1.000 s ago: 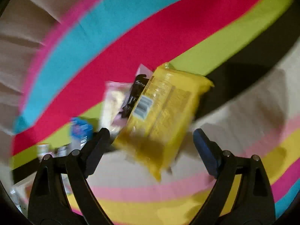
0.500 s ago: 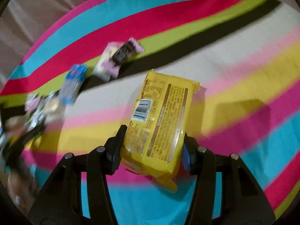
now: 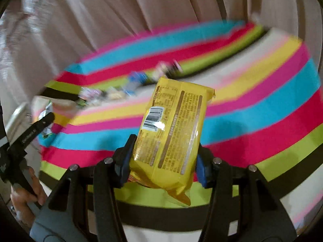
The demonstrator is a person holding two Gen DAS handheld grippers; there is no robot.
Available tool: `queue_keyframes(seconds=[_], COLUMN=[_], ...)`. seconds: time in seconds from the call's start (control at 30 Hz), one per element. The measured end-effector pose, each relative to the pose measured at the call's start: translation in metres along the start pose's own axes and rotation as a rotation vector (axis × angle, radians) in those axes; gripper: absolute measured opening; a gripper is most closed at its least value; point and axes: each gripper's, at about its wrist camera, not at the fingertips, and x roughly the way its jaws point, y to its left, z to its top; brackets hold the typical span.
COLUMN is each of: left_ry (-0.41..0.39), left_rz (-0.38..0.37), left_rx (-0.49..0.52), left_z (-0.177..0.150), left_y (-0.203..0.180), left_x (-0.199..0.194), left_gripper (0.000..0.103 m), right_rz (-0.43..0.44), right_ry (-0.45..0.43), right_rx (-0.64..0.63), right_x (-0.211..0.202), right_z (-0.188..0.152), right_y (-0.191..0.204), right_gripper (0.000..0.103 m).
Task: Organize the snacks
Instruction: 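Carry both held packs to the white bin and release them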
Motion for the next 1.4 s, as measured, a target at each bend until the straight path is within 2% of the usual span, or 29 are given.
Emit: queue_keyframes(seconds=[0.17, 0.3, 0.4, 0.6, 0.7, 0.9, 1.1, 1.23, 1.33, 1.4], left_ry=[-0.256, -0.390, -0.447, -0.515, -0.521, -0.520, -0.552, -0.489, -0.418, -0.332], left_rz=[-0.112, -0.198, -0.226, -0.264, -0.282, -0.311, -0.343, -0.395, -0.446, -0.510], left_rx=[0.029, 0.046, 0.065, 0.090, 0.107, 0.162, 0.203, 0.275, 0.344, 0.394], left_z=[0.039, 0.056, 0.061, 0.065, 0.065, 0.050, 0.035, 0.024, 0.009, -0.005], left_y=[-0.020, -0.034, -0.039, -0.044, -0.051, -0.068, -0.087, -0.113, -0.133, -0.152], left_x=[-0.111, -0.185, -0.214, -0.267, -0.278, -0.296, -0.309, -0.305, -0.297, -0.287], left_gripper=[0.038, 0.038, 0.039, 0.039, 0.039, 0.039, 0.039, 0.039, 0.039, 0.039], right_rz=[0.000, -0.043, -0.066, -0.123, -0.136, -0.204, -0.273, -0.315, -0.366, -0.397], right_ry=[-0.292, -0.483, -0.562, -0.644, -0.658, -0.661, -0.669, -0.657, -0.601, -0.537], right_rx=[-0.131, -0.240, -0.273, -0.316, -0.319, -0.368, -0.390, -0.415, -0.427, -0.411], right_x=[-0.120, -0.210, -0.249, -0.294, -0.317, -0.329, -0.344, -0.350, -0.345, -0.338], right_z=[0.011, 0.009, 0.008, 0.006, 0.003, -0.010, -0.025, -0.034, -0.046, -0.054], right_y=[0.049, 0.084, 0.100, 0.108, 0.098, 0.085, 0.062, 0.050, 0.033, 0.013], right_gripper=[0.056, 0.056, 0.056, 0.056, 0.056, 0.056, 0.056, 0.056, 0.056, 0.056])
